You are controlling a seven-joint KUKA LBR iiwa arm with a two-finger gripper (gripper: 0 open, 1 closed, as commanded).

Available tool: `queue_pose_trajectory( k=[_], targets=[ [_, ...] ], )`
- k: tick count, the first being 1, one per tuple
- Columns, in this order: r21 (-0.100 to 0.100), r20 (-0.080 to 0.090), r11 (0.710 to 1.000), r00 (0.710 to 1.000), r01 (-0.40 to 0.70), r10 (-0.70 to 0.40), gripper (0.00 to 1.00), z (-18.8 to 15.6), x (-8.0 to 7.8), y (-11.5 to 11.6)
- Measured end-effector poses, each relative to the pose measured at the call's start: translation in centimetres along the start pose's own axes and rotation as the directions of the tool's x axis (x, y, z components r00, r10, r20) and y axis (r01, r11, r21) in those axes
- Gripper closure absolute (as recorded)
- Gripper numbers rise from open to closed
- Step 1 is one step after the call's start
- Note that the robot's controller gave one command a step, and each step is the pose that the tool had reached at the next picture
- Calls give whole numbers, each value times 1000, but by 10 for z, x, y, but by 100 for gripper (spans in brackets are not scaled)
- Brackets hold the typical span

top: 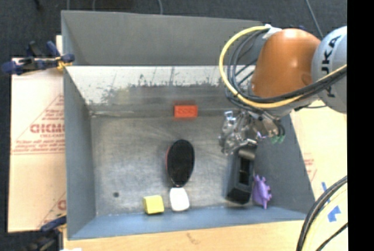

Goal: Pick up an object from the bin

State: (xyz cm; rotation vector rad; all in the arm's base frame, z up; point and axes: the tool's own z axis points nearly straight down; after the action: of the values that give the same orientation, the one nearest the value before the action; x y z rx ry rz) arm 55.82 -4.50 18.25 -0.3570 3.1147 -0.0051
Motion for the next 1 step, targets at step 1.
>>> queue_pose_trajectory(
  k=[1],
  targets=[
    [-3,-1,988,988,-157,157,0,-20,9,-38]
  ],
)
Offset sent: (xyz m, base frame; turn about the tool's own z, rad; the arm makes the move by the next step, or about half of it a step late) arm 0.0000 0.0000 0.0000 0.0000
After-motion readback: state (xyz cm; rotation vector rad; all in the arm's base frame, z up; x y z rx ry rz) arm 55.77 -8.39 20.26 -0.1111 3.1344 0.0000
